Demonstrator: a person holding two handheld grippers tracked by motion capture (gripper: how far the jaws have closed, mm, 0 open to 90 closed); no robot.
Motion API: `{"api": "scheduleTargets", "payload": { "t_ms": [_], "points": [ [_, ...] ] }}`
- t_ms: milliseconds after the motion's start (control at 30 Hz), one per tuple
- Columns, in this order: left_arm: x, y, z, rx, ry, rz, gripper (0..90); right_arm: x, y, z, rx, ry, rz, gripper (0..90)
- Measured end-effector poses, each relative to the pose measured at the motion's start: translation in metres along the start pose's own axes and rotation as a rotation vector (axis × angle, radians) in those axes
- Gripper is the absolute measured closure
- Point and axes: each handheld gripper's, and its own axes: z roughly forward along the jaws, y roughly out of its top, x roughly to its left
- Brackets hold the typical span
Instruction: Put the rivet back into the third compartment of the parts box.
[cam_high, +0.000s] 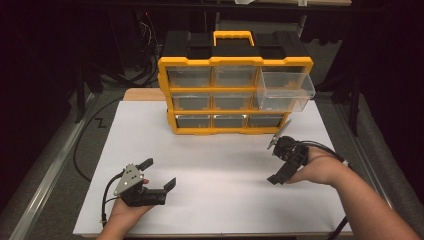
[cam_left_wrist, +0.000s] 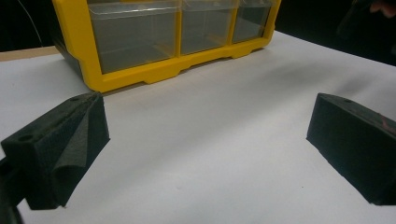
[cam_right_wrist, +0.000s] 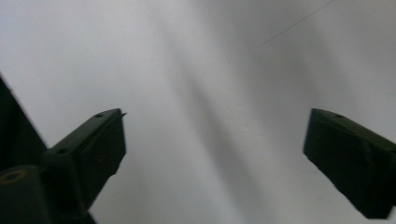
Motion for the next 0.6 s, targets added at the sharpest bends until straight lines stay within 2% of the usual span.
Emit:
{"api": "scheduleTargets", "payload": {
  "t_ms": [100, 167, 233, 300, 433, 533, 600],
  "points": [
    [0.0, 0.0, 0.0, 0.003, 0.0, 0.003, 0.4, 0.002, 0.0, 0.026, 0.025, -0.011, 0.022, 0.0],
    [0.0, 0.0, 0.0, 0.005, 0.0, 0.003, 0.4, 0.004, 0.0, 0.039, 0.04, -0.041, 0.036, 0.0],
    [0.0, 0.0, 0.0, 0.005, 0.0, 0.003, 0.4, 0.006, -0.001, 0.046, 0.046, -0.044, 0.036, 0.0],
    [-0.001, 0.0, -0.001, 0.001, -0.003, 0.0, 0.4, 0.007, -0.002, 0.049, 0.023, -0.04, 0.038, 0.0],
    [-0.001, 0.0, -0.001, 0.001, -0.004, 0.004, 0.4, 0.009, -0.006, 0.05, -0.08, -0.06, 0.066, 0.0],
    [-0.001, 0.0, -0.001, 0.006, 0.0, 0.005, 0.4, 0.012, -0.012, 0.05, -0.202, -0.07, 0.093, 0.0],
    [-0.001, 0.0, -0.001, 0.005, 0.003, 0.002, 0.4, 0.014, -0.018, 0.049, -0.329, -0.071, 0.111, 0.0]
  ]
}}
